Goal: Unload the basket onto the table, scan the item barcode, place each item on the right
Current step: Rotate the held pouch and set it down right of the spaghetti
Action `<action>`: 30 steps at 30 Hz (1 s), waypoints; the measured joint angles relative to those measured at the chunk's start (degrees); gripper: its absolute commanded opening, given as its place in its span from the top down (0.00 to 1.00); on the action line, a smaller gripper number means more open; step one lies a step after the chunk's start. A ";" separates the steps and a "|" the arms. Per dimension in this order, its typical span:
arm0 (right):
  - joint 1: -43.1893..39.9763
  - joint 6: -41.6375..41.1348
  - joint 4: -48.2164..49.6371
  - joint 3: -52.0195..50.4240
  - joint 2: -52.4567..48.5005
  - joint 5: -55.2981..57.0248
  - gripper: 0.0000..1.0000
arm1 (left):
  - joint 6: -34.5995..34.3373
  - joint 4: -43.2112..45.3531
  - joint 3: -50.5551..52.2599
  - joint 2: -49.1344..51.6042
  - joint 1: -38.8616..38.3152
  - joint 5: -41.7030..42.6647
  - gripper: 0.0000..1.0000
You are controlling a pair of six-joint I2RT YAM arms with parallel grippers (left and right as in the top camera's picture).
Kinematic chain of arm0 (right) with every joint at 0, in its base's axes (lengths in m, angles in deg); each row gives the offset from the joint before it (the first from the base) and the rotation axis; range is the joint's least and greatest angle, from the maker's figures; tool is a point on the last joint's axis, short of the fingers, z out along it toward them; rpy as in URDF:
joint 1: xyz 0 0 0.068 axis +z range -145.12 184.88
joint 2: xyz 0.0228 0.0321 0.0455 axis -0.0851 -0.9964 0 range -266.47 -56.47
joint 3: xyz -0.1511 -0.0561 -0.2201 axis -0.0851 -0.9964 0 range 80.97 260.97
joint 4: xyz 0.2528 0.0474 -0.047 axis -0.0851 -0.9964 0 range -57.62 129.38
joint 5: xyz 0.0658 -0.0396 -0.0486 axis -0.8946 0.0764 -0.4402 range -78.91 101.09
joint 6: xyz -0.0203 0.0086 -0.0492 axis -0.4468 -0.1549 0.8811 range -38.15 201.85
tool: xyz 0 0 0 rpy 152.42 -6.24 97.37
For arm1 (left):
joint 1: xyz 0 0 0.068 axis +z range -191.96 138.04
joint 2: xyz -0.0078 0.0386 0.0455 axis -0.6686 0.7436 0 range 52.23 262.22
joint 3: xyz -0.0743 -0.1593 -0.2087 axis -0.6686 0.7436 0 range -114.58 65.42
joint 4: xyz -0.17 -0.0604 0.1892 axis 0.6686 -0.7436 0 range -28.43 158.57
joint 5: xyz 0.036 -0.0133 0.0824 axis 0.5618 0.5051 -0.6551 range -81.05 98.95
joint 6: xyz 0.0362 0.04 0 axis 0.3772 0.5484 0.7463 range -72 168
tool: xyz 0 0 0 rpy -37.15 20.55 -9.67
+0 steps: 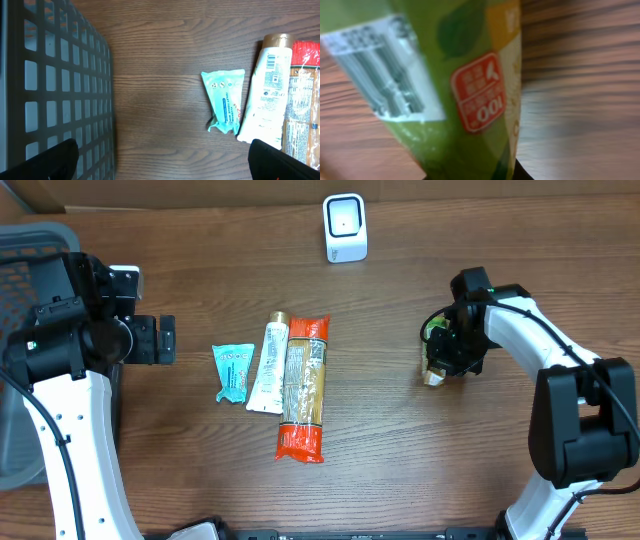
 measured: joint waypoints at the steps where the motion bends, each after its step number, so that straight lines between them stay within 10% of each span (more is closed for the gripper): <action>1: 0.98 -0.55 -1.11 0.70 0.00 3.65 0.88 | 0.00 0.00 0.00 0.00 0.00 -0.02 0.00; 4: 5.35 -1.97 -3.10 1.90 0.11 14.99 0.74 | 0.00 0.00 0.00 0.00 0.00 -0.02 0.00; 7: 11.26 -2.91 -3.65 1.97 0.11 23.89 0.32 | 0.00 0.00 0.00 0.00 0.00 -0.02 0.00; 9: 15.89 -3.32 -3.43 2.08 0.33 28.06 0.22 | 0.00 0.00 0.00 0.00 0.00 0.00 0.00; 17: 17.25 -5.18 -3.48 2.29 1.46 24.04 0.20 | 0.00 0.00 0.00 0.00 0.00 -0.02 0.01; 30: -10.03 -0.09 -1.18 2.93 8.70 -3.78 0.01 | 0.00 0.00 0.00 0.00 0.00 -0.02 0.00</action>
